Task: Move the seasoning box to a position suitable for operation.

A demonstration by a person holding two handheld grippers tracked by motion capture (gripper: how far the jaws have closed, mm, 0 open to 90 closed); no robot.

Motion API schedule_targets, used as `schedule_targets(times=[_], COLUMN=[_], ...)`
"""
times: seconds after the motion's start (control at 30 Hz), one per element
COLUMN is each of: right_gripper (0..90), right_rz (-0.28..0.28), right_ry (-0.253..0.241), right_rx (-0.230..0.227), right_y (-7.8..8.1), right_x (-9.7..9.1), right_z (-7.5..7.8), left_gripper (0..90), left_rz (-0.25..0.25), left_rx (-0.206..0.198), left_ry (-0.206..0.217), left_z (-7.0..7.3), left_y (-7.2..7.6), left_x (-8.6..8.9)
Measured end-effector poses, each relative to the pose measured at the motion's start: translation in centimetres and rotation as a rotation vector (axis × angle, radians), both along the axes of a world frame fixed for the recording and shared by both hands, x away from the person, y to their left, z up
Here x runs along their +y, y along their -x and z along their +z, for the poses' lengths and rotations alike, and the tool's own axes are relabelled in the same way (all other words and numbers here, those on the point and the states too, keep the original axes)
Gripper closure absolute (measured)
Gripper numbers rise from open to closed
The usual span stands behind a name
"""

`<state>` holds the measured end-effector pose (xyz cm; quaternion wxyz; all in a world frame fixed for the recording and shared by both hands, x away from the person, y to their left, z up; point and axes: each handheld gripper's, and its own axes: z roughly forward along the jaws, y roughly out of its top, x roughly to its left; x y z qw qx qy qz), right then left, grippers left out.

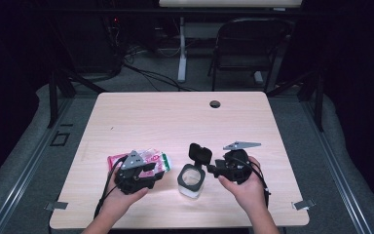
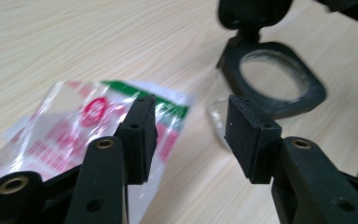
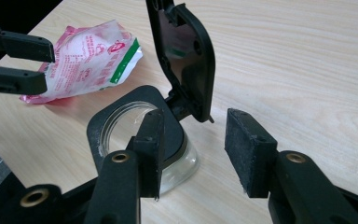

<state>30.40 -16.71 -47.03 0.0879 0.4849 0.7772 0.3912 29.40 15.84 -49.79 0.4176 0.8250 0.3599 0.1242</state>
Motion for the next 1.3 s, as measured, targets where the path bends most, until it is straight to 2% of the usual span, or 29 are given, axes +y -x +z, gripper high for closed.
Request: schedule_targets(times=[0.13, 0.23, 0.37, 0.43, 0.47, 0.63, 0.7, 0.83, 1.03, 1.17, 1.3], right_gripper=[56.5, 56.1, 55.8, 55.7, 55.7, 55.6, 55.4, 55.1, 54.5, 54.4, 54.4], right_rz=[0.012, 0.029, 0.045, 0.048, 0.051, 0.057, 0.057, 0.053, 0.019, 0.001, -0.008], right_ry=[0.002, -0.002, -0.005, -0.025, -0.019, -0.016, -0.016, -0.026, -0.041, -0.053, -0.059], right_rx=[-0.002, -0.008, -0.014, -0.01, -0.007, -0.002, 0.002, 0.0, 0.006, 0.008, 0.003], right_y=[0.4, 0.6, 0.6, 0.5, 0.5, 0.3, 0.3, 0.4, 1.1, 1.5, 1.8], right_x=[0.1, 0.3, 0.6, 0.9, 1.0, 1.4, 1.4, 1.0, 0.3, -0.3, -0.6], right_z=[0.3, 0.6, 1.0, 0.9, 0.9, 0.5, 0.5, 0.3, 0.2, 0.3, 0.3], left_gripper=[52.2, 51.2, 48.8, 47.4, 46.8, 45.6, 45.6, 45.4, 42.8, 42.5, 41.6], left_rz=[0.04, 0.07, 0.117, 0.124, 0.122, 0.105, 0.081, 0.058, 0.061, 0.066, 0.077], left_rx=[-0.002, 0.012, 0.024, 0.015, 0.018, 0.014, 0.016, 0.003, -0.027, -0.047, -0.05], left_ry=[-0.029, -0.052, -0.05, -0.049, -0.052, -0.082, -0.1, -0.165, -0.213, -0.232, -0.244], left_z=[-0.6, -1.3, -2.0, -2.3, -2.4, -3.5, -3.9, -4.7, -5.2, -5.4, -5.7], left_y=[0.6, 1.1, 0.9, 0.8, 0.8, 0.4, 0.3, 0.2, -0.2, -0.5, -0.8], left_x=[1.3, 2.5, 3.7, 3.9, 3.9, 3.0, 2.5, 1.4, 0.3, -0.4, -0.9])
